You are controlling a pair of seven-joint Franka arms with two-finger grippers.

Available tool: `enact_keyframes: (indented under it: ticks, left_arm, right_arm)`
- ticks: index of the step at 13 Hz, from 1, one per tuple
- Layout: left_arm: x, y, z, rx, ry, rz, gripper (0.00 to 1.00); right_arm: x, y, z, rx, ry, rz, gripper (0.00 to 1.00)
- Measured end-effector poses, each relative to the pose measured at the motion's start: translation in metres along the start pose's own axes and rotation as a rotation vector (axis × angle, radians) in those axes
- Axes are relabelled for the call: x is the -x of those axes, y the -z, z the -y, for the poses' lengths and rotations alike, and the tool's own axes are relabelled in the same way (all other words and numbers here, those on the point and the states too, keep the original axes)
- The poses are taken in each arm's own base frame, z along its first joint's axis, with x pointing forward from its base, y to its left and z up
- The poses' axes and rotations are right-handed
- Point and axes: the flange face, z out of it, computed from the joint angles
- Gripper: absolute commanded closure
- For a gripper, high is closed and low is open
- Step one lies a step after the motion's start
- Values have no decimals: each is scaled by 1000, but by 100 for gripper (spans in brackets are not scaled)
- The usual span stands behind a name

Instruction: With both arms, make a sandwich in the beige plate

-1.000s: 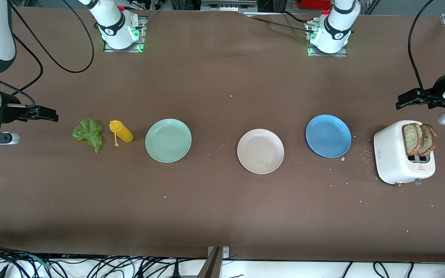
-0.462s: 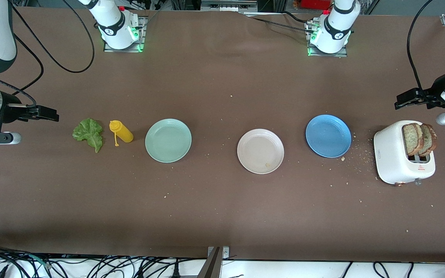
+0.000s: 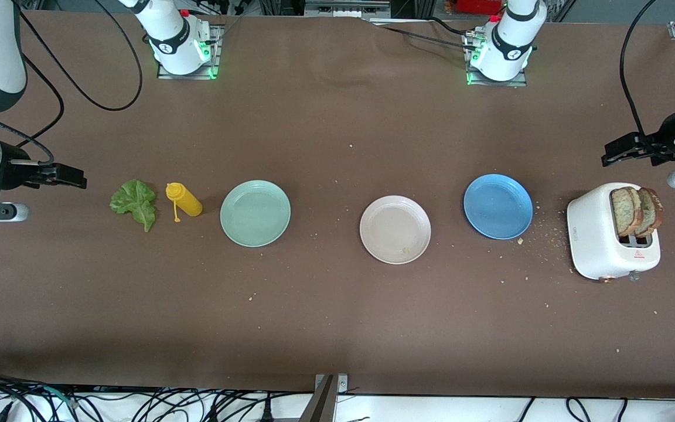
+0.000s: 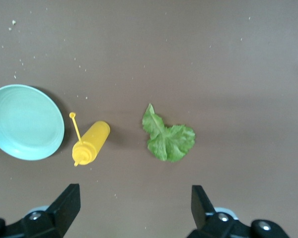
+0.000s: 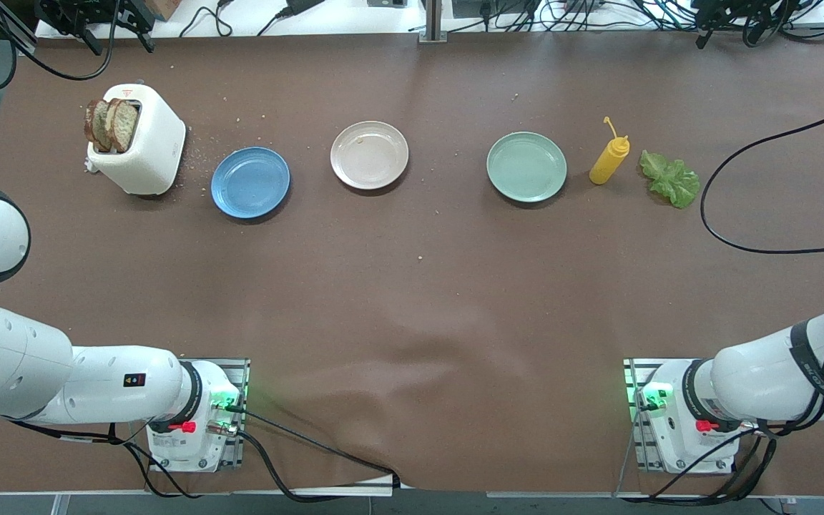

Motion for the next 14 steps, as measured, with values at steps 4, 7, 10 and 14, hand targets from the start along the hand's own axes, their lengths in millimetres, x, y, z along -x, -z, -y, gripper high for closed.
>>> enact_keyframes:
  ticks: [4,7,10,14]
  left_arm:
    - [0,-2,-1,0,-2,9,0]
    - [-6,-14,-4,0,-6,33,0]
    - [-13,-26,-4,0,-6,54,0]
    - [-16,-33,-4,0,-6,66,0]
  right_arm:
    - [-4,0,0,2,0,-30,1]
    - [-5,-4,0,3,1,-37,1]
    - [-6,-4,0,5,1,-39,1]
    - [-6,-4,0,8,1,-40,1]
